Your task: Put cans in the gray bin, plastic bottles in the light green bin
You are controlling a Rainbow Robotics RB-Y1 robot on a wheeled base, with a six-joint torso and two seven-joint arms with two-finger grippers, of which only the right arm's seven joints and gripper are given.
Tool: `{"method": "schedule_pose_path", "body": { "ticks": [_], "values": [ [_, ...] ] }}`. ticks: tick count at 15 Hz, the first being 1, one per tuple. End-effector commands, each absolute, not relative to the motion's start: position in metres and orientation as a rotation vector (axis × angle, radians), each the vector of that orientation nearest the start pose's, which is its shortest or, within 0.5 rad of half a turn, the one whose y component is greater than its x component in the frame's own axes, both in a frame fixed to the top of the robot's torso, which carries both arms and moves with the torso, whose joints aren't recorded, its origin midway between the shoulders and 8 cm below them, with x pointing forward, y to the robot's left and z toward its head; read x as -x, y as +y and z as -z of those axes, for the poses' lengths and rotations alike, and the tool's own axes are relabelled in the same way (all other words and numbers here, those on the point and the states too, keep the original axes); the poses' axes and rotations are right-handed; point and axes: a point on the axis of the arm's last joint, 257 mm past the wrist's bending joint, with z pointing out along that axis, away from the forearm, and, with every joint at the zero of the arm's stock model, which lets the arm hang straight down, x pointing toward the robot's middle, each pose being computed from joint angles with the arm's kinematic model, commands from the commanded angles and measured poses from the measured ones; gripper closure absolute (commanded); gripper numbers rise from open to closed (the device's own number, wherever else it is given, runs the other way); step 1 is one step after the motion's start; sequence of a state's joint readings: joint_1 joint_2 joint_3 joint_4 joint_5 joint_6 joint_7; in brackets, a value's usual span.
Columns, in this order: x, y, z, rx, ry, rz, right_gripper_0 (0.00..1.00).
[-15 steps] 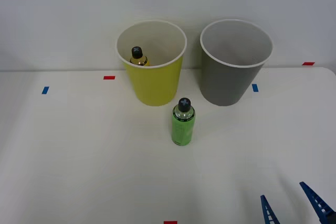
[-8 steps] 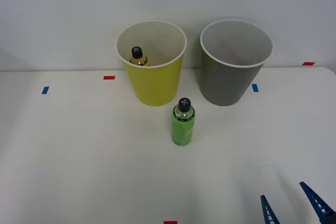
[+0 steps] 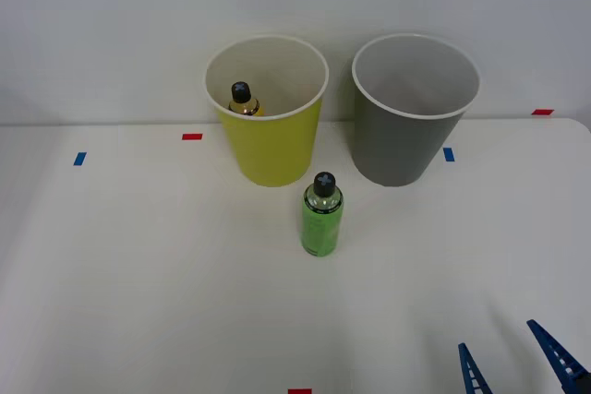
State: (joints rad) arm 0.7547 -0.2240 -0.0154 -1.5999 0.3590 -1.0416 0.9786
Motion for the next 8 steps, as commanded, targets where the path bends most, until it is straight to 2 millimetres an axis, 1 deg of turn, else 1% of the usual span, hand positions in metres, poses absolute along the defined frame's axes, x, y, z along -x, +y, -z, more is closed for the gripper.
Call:
{"method": "schedule_pose_path", "body": {
  "ticks": [1, 8],
  "values": [
    [-0.247, -0.2591, 0.2673, 0.164, 1.359, -0.282, 0.0],
    [-0.247, -0.2591, 0.2673, 0.164, 1.359, -0.282, 0.0]
  ]
}}
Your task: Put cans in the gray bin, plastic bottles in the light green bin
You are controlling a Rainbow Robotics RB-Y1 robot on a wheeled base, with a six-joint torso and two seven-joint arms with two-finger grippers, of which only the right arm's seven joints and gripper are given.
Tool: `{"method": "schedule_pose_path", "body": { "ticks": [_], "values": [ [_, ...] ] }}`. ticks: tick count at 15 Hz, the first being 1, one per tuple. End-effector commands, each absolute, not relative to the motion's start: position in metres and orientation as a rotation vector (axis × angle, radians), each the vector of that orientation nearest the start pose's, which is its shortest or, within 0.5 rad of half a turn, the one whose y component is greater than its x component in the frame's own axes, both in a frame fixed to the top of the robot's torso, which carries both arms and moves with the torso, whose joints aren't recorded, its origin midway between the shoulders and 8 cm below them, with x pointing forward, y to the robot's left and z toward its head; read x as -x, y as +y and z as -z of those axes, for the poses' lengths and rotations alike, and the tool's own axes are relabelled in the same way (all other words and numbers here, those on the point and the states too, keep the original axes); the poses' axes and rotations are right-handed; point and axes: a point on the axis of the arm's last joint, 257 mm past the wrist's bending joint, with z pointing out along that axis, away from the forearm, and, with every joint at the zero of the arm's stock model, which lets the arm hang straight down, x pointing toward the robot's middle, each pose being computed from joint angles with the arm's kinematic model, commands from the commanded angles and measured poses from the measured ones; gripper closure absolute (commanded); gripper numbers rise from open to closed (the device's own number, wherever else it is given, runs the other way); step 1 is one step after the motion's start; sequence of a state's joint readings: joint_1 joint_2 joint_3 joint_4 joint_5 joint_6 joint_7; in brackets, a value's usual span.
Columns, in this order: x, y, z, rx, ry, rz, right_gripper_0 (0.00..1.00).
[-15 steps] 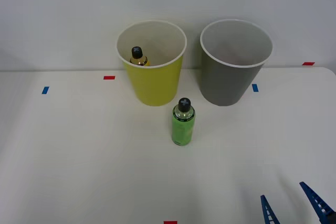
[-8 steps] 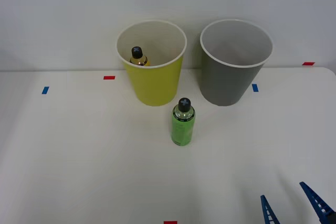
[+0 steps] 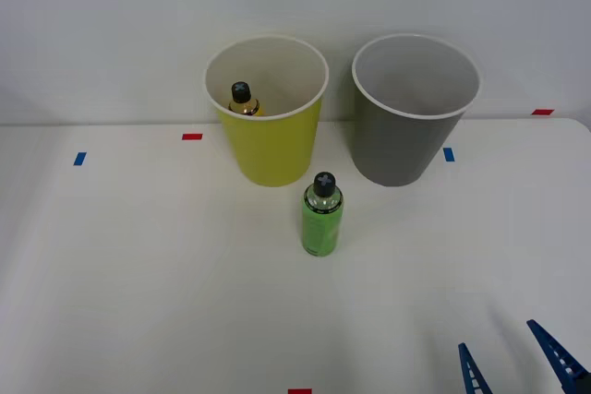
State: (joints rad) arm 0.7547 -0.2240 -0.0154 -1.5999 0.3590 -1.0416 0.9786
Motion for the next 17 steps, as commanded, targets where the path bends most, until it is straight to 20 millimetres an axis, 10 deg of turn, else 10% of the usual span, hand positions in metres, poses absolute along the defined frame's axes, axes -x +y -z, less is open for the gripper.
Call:
{"method": "schedule_pose_path", "body": {
  "ticks": [1, 17],
  "values": [
    [-0.247, -0.2591, 0.2673, 0.164, 1.359, -0.282, 0.0],
    [-0.247, -0.2591, 0.2673, 0.164, 1.359, -0.282, 0.0]
  ]
}}
